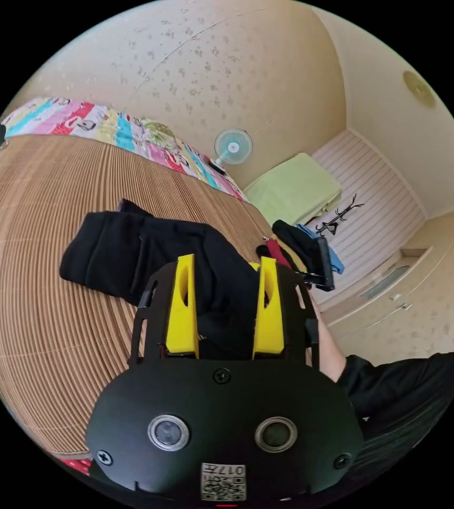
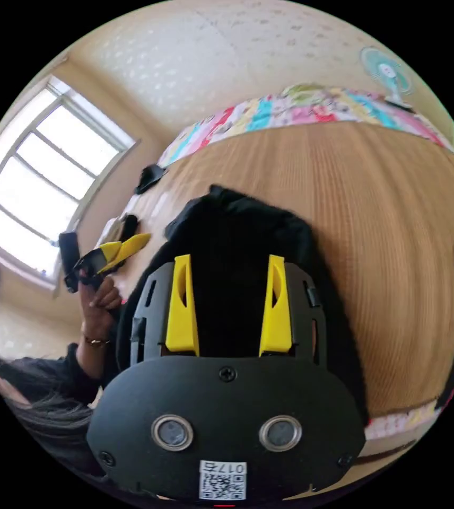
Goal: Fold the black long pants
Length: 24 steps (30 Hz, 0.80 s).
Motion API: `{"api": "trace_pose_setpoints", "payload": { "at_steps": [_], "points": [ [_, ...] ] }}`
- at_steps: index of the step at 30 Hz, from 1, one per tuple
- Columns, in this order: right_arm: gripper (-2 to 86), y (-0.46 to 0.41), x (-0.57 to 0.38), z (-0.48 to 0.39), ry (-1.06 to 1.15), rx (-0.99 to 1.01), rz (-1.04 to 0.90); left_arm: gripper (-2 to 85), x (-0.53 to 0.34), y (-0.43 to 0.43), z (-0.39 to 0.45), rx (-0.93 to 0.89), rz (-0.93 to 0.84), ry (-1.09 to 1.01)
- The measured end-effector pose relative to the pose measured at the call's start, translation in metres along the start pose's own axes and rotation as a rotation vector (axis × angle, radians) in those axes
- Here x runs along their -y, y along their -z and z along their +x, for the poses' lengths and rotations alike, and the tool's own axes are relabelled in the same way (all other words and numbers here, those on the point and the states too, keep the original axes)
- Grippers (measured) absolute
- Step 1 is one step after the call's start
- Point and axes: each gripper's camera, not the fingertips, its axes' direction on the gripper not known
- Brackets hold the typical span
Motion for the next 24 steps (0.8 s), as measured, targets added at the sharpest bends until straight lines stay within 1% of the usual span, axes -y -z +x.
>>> {"api": "trace_pose_setpoints", "payload": {
  "at_steps": [1, 3, 4, 5, 6, 7, 8, 10, 12, 13, 14, 15, 16, 17, 18, 19, 20, 21, 22, 24],
  "points": [
    [15.4, -0.038, 0.002, -0.026, 0.054, 0.112, -0.066, 18.3, 0.005, 0.004, -0.009, -0.028, 0.010, 0.033],
    [16.1, -0.082, -0.011, -0.077, 0.163, 0.074, -0.117, 19.1, 0.010, 0.018, -0.023, -0.025, 0.045, 0.093],
    [16.4, -0.105, -0.027, -0.112, 0.232, -0.028, -0.115, 19.4, 0.013, 0.028, -0.034, 0.022, 0.056, 0.155],
    [16.4, -0.122, -0.047, -0.146, 0.307, -0.181, -0.076, 19.7, 0.015, 0.035, -0.046, 0.081, 0.041, 0.218],
    [16.2, -0.129, -0.058, -0.160, 0.347, -0.257, -0.049, 19.4, 0.016, 0.036, -0.052, 0.109, 0.020, 0.254],
    [15.5, -0.139, -0.077, -0.186, 0.425, -0.400, -0.003, 18.9, 0.018, 0.033, -0.067, 0.139, -0.044, 0.322],
    [14.5, -0.144, -0.090, -0.204, 0.484, -0.499, 0.034, 18.7, 0.019, 0.022, -0.082, 0.121, -0.125, 0.377],
    [13.2, -0.140, -0.096, -0.219, 0.514, -0.588, 0.072, 17.9, 0.020, 0.005, -0.094, 0.051, -0.202, 0.415],
    [12.8, -0.123, -0.088, -0.222, 0.492, -0.651, 0.129, 13.3, 0.024, -0.005, -0.093, -0.013, -0.214, 0.394],
    [12.4, -0.106, -0.077, -0.215, 0.438, -0.704, 0.187, 9.6, 0.030, -0.009, -0.086, -0.038, -0.216, 0.356],
    [12.1, -0.088, -0.061, -0.201, 0.355, -0.760, 0.239, 6.5, 0.037, -0.009, -0.078, -0.028, -0.216, 0.329],
    [12.0, -0.080, -0.051, -0.190, 0.294, -0.793, 0.254, 6.1, 0.040, -0.009, -0.073, -0.022, -0.215, 0.309],
    [12.0, -0.067, -0.030, -0.161, 0.150, -0.851, 0.251, 5.4, 0.047, -0.007, -0.062, -0.010, -0.212, 0.263],
    [12.3, -0.061, -0.009, -0.128, 0.026, -0.878, 0.196, 5.0, 0.052, -0.002, -0.052, 0.000, -0.200, 0.221],
    [12.5, -0.062, 0.000, -0.111, -0.020, -0.884, 0.152, 4.9, 0.053, 0.001, -0.047, 0.001, -0.190, 0.203],
    [13.0, -0.071, 0.017, -0.077, -0.070, -0.864, 0.032, 4.5, 0.055, 0.007, -0.039, -0.004, -0.171, 0.173],
    [12.0, -0.089, 0.028, -0.047, -0.088, -0.782, -0.126, 4.2, 0.056, 0.014, -0.033, -0.016, -0.152, 0.153],
    [11.5, -0.101, 0.032, -0.036, -0.075, -0.701, -0.210, 4.1, 0.056, 0.017, -0.031, -0.021, -0.145, 0.145],
    [8.4, -0.119, 0.036, -0.021, -0.053, -0.582, -0.336, 3.8, 0.057, 0.026, -0.027, -0.028, -0.133, 0.124],
    [5.4, -0.124, 0.041, -0.030, 0.036, -0.638, -0.363, 3.5, 0.059, 0.042, -0.023, -0.028, -0.113, 0.095]
  ]
}}
